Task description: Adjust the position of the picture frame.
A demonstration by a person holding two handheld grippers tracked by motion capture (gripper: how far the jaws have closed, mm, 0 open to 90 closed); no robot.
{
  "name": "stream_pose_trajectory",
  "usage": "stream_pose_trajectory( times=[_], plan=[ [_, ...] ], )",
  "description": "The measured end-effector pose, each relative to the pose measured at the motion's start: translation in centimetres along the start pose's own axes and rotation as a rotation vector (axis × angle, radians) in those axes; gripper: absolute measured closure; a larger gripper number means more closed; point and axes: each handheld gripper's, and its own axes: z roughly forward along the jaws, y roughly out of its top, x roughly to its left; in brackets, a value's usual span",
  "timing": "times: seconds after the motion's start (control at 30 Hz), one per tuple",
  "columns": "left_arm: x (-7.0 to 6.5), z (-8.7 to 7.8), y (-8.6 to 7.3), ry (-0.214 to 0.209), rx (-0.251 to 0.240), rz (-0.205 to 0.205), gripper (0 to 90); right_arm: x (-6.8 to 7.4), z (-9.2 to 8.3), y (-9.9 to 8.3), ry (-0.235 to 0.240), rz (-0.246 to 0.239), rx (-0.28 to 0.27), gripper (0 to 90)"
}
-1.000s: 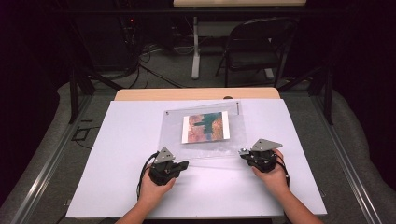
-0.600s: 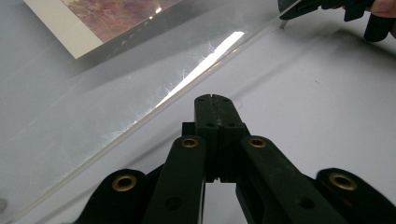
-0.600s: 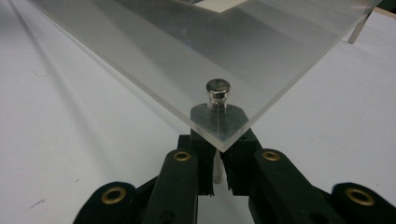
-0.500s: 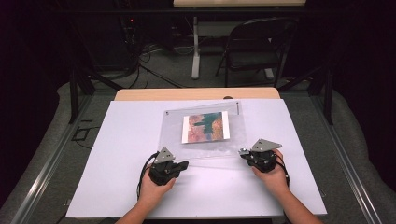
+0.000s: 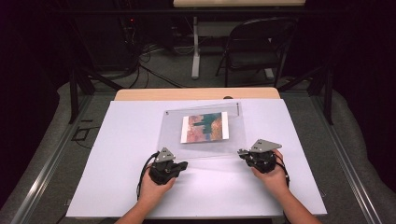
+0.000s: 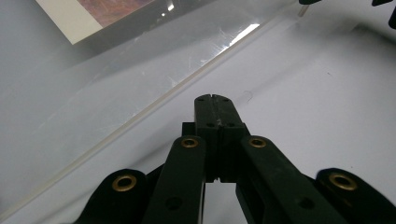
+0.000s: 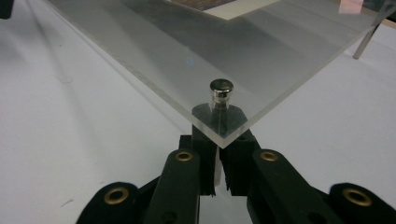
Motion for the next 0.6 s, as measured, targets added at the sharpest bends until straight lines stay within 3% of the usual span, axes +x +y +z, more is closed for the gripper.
stream_pose_trajectory(
  times=[0.33,0.6],
  plan=[
    [0.4,0.2,0.0,0.019,0.045,-0.024,90.0,1.9,-0.8,0.9,0.052,-0.015,-0.023,85.3],
    [1.1,0.1,0.1,0.035,0.038,-0.058,90.0,3.2,-1.1,1.5,0.100,-0.019,-0.034,85.4]
  ],
)
